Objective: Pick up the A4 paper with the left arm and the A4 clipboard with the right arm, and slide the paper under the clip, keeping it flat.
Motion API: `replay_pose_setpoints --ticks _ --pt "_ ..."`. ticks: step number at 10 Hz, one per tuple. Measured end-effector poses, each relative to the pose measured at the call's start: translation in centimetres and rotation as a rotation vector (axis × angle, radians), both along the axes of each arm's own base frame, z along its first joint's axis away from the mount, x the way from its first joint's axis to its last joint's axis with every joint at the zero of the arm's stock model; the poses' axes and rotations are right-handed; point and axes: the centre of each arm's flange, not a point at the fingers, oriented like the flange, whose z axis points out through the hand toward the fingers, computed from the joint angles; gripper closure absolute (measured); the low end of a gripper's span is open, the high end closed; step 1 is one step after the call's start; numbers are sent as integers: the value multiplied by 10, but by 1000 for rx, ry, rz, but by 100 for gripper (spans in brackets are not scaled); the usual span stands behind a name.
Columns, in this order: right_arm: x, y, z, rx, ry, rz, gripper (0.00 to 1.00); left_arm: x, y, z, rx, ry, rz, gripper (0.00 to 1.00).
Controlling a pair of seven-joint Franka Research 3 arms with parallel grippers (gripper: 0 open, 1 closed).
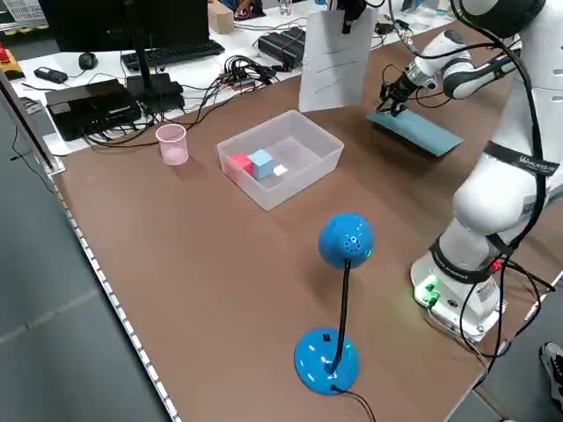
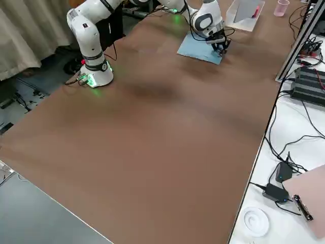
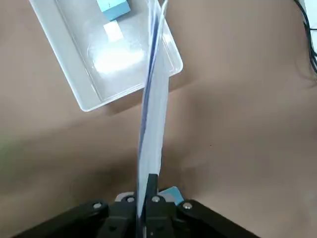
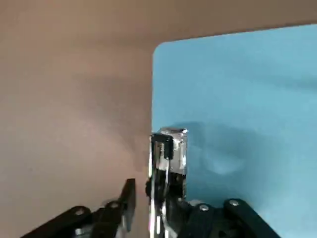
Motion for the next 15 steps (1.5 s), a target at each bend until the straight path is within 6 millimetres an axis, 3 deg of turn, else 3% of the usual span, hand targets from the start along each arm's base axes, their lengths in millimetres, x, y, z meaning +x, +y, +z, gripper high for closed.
replay_pose_setpoints --ticks 4,6,10,12,13,15 --pt "15 -9 12 -24 -23 1 8 0 0 0 0 0 0 99" --pt "23 -20 12 -99 26 10 7 0 0 0 0 0 0 99" --pt "19 -22 21 -156 92 18 4 0 0 0 0 0 -1 99" --pt "25 -27 56 -199 105 107 3 0 0 0 0 -1 0 99" --pt "38 -42 79 -235 112 182 3 0 -1 0 -4 0 0 99" --pt "74 -95 132 -298 129 325 3 1 -8 4 -28 -17 26 99"
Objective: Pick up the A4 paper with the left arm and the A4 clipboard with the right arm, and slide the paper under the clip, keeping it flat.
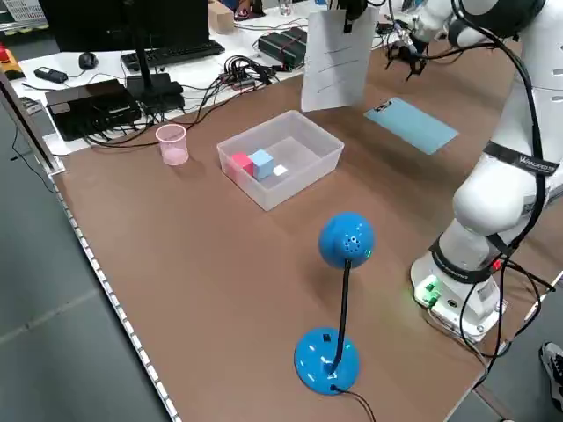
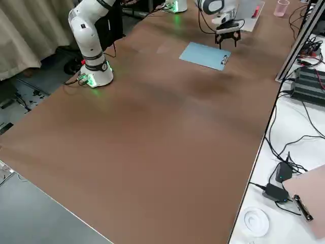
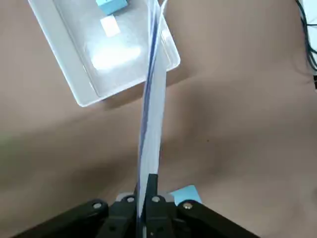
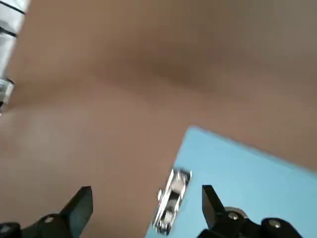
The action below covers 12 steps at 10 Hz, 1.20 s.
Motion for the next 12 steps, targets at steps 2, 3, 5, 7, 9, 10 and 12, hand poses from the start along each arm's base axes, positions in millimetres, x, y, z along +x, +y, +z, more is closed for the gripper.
replay_pose_setpoints --ticks 2,3,5,7,9,10,12 --pt "29 -78 48 -37 23 144 0 5 -28 -5 -39 -46 142 99" --pt "36 -118 69 -55 49 216 0 5 -54 -11 -64 -70 219 99" --pt "43 -193 108 -87 128 357 0 0 -107 -26 -113 -99 334 99" --pt "42 -260 143 -101 222 521 0 -12 -154 -45 -138 -90 406 99" --pt "35 -322 176 -88 277 651 0 -29 -201 -79 -132 -50 448 99" --pt "29 -349 191 -80 300 737 0 -35 -221 -98 -133 -39 451 99" --pt "15 -397 223 -62 310 873 0 -51 -254 -118 -135 -29 437 99"
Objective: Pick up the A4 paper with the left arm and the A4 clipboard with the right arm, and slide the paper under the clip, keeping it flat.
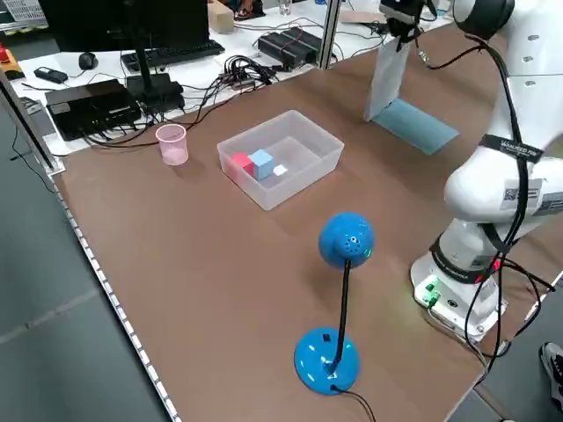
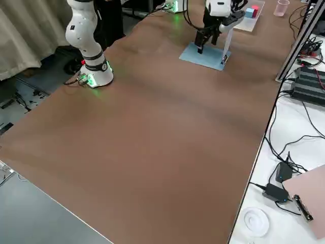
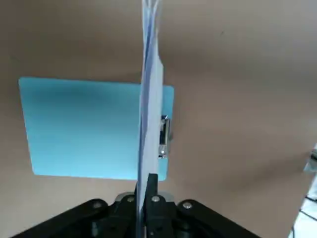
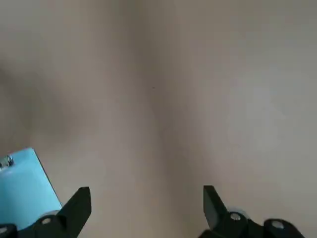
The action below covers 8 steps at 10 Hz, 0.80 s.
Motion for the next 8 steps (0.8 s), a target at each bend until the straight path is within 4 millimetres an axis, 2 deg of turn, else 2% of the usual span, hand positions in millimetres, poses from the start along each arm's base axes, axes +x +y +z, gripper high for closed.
replay_pose_setpoints --ticks 3,4,6,8 --pt "-32 -37 57 46 -17 102 0 -31 -36 -7 18 10 -12 99" --pt "-40 -44 67 52 -13 113 0 -39 -44 -14 38 11 -15 99" --pt "-44 -56 71 52 -12 111 0 -50 -55 -28 60 23 -28 99" --pt "-44 -54 71 40 -11 123 0 -59 -61 -37 73 36 -43 99"
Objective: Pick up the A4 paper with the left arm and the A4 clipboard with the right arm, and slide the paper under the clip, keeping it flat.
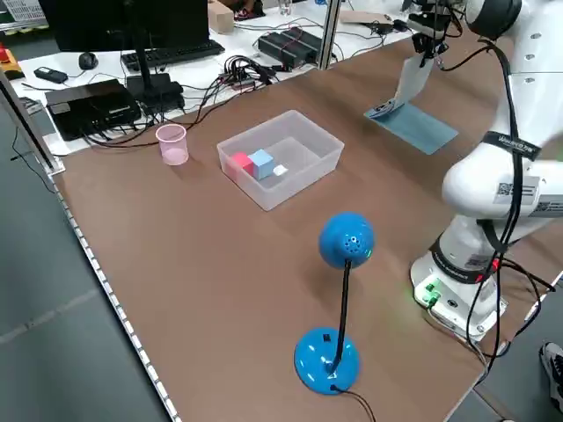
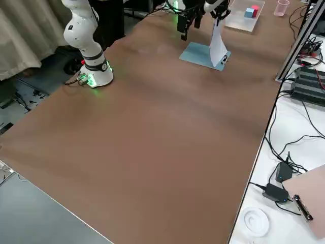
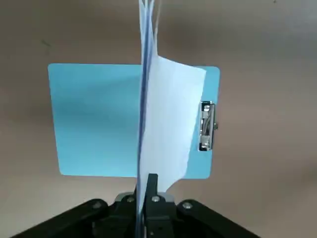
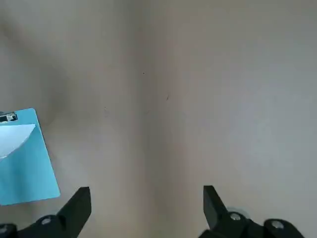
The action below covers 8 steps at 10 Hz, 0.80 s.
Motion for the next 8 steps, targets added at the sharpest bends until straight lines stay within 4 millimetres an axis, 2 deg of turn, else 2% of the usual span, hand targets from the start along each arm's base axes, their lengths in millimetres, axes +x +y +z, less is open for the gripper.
replay_pose_setpoints --ticks 5,8 --pt "-3 2 7 -24 -14 37 0 -32 -26 -33 44 48 -36 99" --pt "-4 -3 8 -30 -8 33 0 -26 -21 -41 54 53 -20 99"
